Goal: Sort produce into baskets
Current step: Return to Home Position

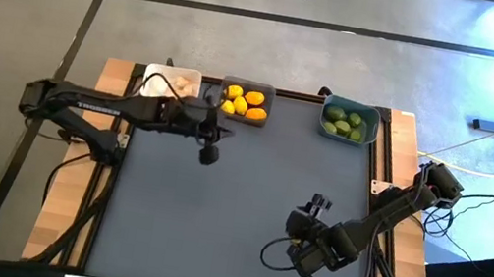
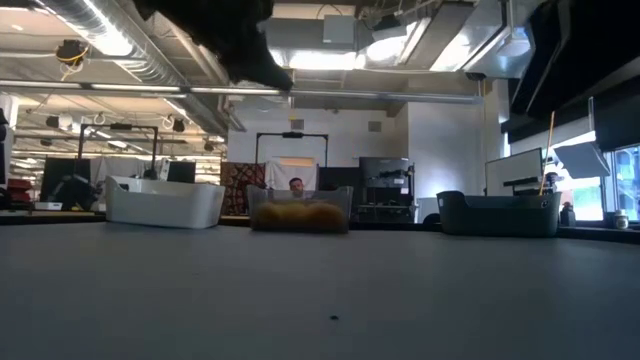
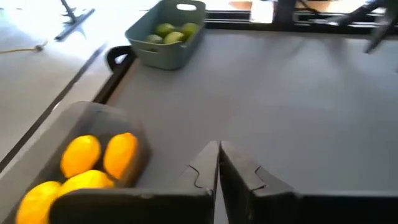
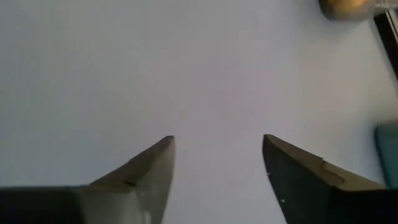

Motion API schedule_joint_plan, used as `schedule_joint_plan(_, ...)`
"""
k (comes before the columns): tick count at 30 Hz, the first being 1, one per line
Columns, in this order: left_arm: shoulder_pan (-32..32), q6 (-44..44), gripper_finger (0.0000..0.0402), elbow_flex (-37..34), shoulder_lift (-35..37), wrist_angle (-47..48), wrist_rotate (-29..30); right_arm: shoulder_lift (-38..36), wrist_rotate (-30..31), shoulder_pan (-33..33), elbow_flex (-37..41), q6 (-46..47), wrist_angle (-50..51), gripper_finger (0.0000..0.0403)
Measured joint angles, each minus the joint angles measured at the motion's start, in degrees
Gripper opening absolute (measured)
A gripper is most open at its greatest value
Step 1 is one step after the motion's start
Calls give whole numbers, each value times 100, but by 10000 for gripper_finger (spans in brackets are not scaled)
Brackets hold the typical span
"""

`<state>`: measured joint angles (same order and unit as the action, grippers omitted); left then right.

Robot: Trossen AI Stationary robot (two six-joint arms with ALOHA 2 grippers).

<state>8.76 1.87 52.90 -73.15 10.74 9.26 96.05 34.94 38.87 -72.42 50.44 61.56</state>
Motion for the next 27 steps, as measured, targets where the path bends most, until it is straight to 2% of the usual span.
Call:
schedule_joint_plan(5,-387,32,11,-4,36,131,-16,-44,-101,-76,116,-708,24,144)
schedule_joint_plan(10,-617,134,5,-388,85,-90,-24,-533,-306,-249,1087,-854,-301,27)
schedule_joint_plan(11,-638,130,7,-479,105,-138,-23,-691,-322,-299,1344,-888,-487,14)
schedule_joint_plan(17,-665,49,2,-1085,334,-714,-22,-1942,-849,-763,2657,-1479,-2097,30)
schedule_joint_plan(21,-663,73,9,-1224,528,-952,-14,-2807,-1165,-1139,3365,-2177,-3119,22)
schedule_joint_plan(25,-603,498,16,-1224,554,-928,-14,-3637,-1423,-1544,3952,-2611,-3604,4)
schedule_joint_plan(27,-613,273,17,-1224,556,-933,-10,-4038,-1532,-1748,4223,-2832,-3797,5)
